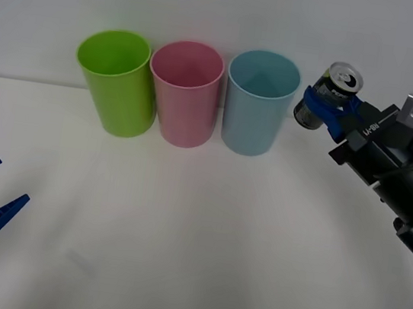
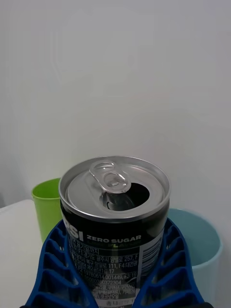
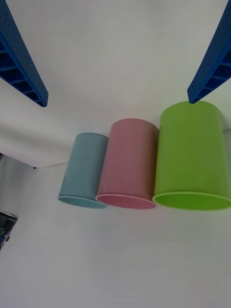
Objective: Grasp the object on the table and drop it into the matching bin: aluminum can to the light blue bin, PET bottle to the pink bin.
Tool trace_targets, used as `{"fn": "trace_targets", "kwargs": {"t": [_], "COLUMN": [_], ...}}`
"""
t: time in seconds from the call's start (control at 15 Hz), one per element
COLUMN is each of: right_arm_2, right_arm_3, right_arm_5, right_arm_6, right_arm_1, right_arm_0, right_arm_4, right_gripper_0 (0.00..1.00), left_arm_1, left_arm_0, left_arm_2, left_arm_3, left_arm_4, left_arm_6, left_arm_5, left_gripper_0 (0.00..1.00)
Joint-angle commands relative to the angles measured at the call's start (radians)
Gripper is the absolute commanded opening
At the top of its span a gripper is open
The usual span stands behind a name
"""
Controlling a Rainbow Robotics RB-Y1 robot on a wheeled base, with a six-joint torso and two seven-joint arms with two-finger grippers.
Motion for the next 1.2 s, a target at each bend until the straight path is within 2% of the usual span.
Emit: {"fn": "trace_targets", "kwargs": {"t": [0.07,0.4,0.8,1.0,1.2], "right_arm_2": [0.001,-0.047,-0.129,-0.139,-0.142], "right_arm_3": [0.128,0.329,0.504,0.570,0.616], "right_arm_5": [0.000,0.000,0.008,0.080,0.143], "right_arm_6": [-0.014,-0.035,-0.030,-0.017,0.000], "right_arm_1": [0.055,0.186,0.336,0.391,0.403], "right_arm_0": [-0.132,-0.324,-0.495,-0.554,-0.583], "right_arm_4": [0.091,0.280,0.476,0.536,0.548], "right_gripper_0": [0.00,0.00,0.00,0.00,0.00], "left_arm_1": [0.000,0.000,0.000,0.000,0.000], "left_arm_0": [0.000,0.000,0.000,0.000,0.000], "left_arm_2": [0.000,0.000,0.000,0.000,0.000], "left_arm_3": [0.000,0.000,0.000,0.000,0.000], "left_arm_4": [0.000,0.000,0.000,0.000,0.000], "left_arm_6": [0.000,0.000,0.000,0.000,0.000], "left_arm_5": [0.000,0.000,0.000,0.000,0.000], "left_gripper_0": [1.00,1.00,1.00,1.00,1.00]}}
